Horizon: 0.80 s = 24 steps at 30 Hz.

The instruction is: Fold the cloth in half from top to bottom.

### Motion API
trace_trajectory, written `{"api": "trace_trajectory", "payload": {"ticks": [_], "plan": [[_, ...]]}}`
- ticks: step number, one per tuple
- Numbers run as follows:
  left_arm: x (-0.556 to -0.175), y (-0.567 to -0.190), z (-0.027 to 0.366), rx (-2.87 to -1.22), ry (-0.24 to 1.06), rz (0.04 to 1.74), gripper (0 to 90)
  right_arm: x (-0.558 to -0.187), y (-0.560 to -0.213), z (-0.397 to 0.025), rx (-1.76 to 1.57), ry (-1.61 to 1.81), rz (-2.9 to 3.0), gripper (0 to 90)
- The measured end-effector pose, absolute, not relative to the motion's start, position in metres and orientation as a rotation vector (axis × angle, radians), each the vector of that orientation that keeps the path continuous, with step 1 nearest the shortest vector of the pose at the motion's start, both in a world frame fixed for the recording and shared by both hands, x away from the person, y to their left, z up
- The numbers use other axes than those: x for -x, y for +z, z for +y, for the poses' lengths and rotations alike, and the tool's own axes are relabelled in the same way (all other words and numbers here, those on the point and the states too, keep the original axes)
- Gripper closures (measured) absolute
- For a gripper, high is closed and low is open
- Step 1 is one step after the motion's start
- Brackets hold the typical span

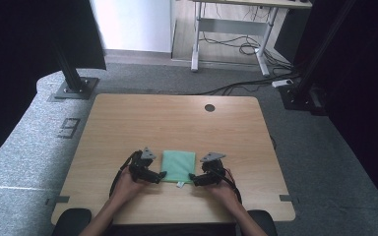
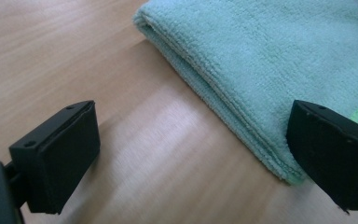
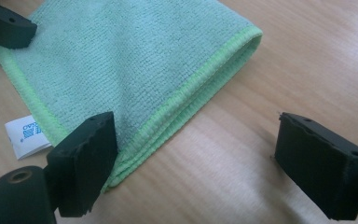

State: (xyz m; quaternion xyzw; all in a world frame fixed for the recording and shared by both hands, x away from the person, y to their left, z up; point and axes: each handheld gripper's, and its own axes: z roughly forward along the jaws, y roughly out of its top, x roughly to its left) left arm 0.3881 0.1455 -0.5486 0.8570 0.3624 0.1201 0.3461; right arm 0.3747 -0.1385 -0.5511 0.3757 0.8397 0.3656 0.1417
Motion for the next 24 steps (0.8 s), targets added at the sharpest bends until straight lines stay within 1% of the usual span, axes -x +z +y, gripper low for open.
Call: {"api": "trace_trajectory", "payload": {"ticks": [5, 10, 24], "plan": [[-0.400, -0.549, 0.145, -2.221, 0.313, 0.951, 3.3, -0.384, -0.552, -0.140, -1.092, 1.061, 2.412, 12.4], [-0.408, -0.549, 0.144, -2.225, 0.315, 0.967, 0.1, -0.392, -0.553, -0.140, -1.101, 1.069, 2.399, 12.1], [-0.424, -0.549, 0.143, -2.226, 0.316, 0.972, 0.0, -0.411, -0.554, -0.142, -1.112, 1.082, 2.368, 10.9]]}}
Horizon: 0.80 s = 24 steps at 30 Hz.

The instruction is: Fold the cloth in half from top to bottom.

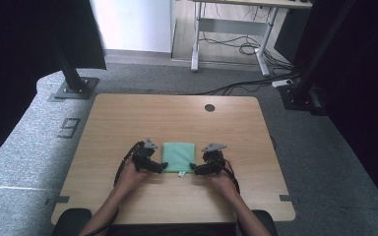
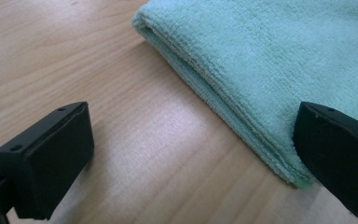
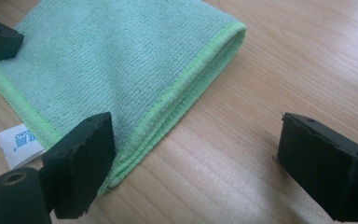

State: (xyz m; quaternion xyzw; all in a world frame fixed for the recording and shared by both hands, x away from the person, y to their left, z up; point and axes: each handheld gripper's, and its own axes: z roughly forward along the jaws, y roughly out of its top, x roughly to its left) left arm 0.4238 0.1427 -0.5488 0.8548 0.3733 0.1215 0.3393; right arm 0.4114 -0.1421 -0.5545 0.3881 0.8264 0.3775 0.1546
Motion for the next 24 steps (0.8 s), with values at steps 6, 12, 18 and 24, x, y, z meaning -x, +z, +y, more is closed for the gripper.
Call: {"api": "trace_trajectory", "payload": {"ticks": [6, 12, 18, 24], "plan": [[-0.432, -0.549, 0.142, -2.218, 0.323, 0.992, 0.0, -0.417, -0.554, -0.142, -1.121, 1.080, 2.361, 10.9], [-0.438, -0.549, 0.142, -2.214, 0.332, 1.008, 0.0, -0.424, -0.554, -0.142, -1.131, 1.080, 2.355, 10.9], [-0.445, -0.549, 0.143, -2.198, 0.342, 1.040, 0.0, -0.433, -0.554, -0.140, -1.142, 1.075, 2.345, 10.9], [-0.453, -0.549, 0.143, -2.193, 0.348, 1.054, 0.0, -0.441, -0.554, -0.139, -1.149, 1.075, 2.341, 11.0]]}}
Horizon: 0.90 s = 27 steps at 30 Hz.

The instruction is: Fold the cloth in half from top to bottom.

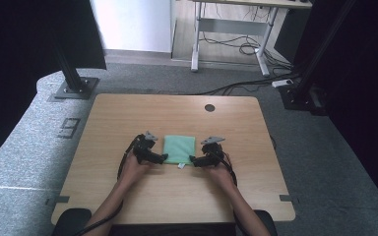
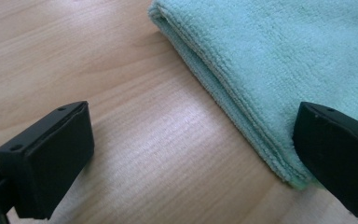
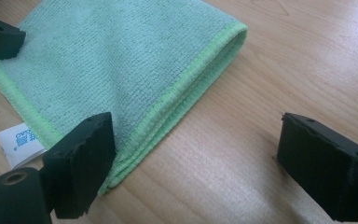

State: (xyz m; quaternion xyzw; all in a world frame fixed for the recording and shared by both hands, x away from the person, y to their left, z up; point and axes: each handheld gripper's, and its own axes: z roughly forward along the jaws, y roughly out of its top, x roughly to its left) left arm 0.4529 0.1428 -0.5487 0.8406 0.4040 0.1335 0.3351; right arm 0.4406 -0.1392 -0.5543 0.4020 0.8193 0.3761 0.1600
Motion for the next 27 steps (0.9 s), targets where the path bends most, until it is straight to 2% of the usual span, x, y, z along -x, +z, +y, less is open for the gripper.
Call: {"api": "trace_trajectory", "payload": {"ticks": [21, 27], "plan": [[-0.4571, -0.5482, 0.1448, -2.169, 0.323, 1.065, 0.0, -0.4484, -0.5514, -0.1399, -1.183, 1.069, 2.364, 9.3], [-0.4522, -0.5420, 0.1438, -2.180, 0.341, 1.036, 0.0, -0.4446, -0.5472, -0.1396, -1.160, 1.069, 2.388, 3.4]]}}
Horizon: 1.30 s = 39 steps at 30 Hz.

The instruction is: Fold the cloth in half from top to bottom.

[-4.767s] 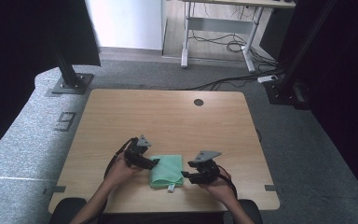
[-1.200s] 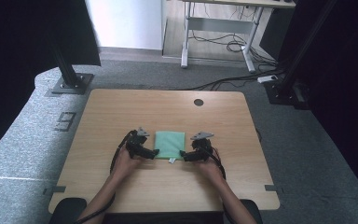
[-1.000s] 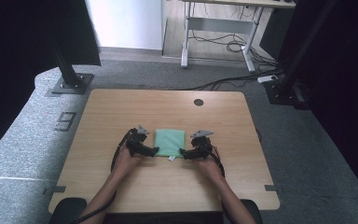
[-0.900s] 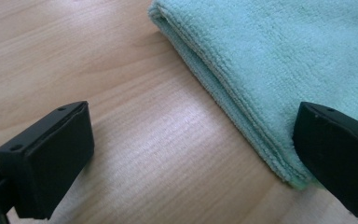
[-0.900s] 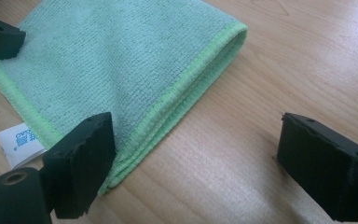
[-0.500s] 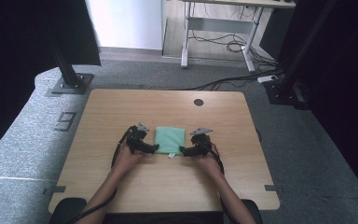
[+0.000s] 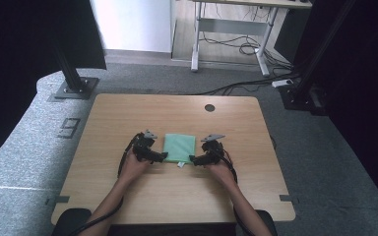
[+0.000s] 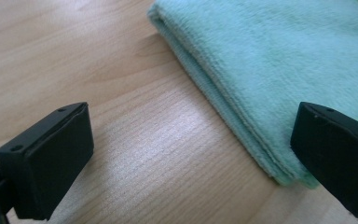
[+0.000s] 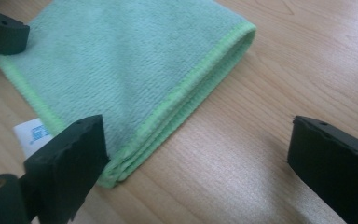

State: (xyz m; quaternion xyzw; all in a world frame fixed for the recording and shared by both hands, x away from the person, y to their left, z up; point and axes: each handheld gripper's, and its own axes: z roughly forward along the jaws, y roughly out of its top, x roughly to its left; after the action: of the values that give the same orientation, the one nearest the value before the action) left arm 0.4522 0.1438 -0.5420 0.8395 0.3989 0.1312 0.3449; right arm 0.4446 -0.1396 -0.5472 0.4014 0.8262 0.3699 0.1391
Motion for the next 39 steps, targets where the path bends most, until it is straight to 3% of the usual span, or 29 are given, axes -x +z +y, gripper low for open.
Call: {"api": "trace_trajectory", "payload": {"ticks": [19, 39], "plan": [[-0.426, -0.507, 0.152, -2.143, 0.337, 0.935, 0.0, -0.420, -0.519, -0.147, -1.045, 1.121, 2.391, 0.0], [-0.395, -0.504, 0.185, -2.148, 0.384, 0.940, 0.0, -0.393, -0.507, -0.176, -1.042, 1.125, 2.372, 0.0]]}}
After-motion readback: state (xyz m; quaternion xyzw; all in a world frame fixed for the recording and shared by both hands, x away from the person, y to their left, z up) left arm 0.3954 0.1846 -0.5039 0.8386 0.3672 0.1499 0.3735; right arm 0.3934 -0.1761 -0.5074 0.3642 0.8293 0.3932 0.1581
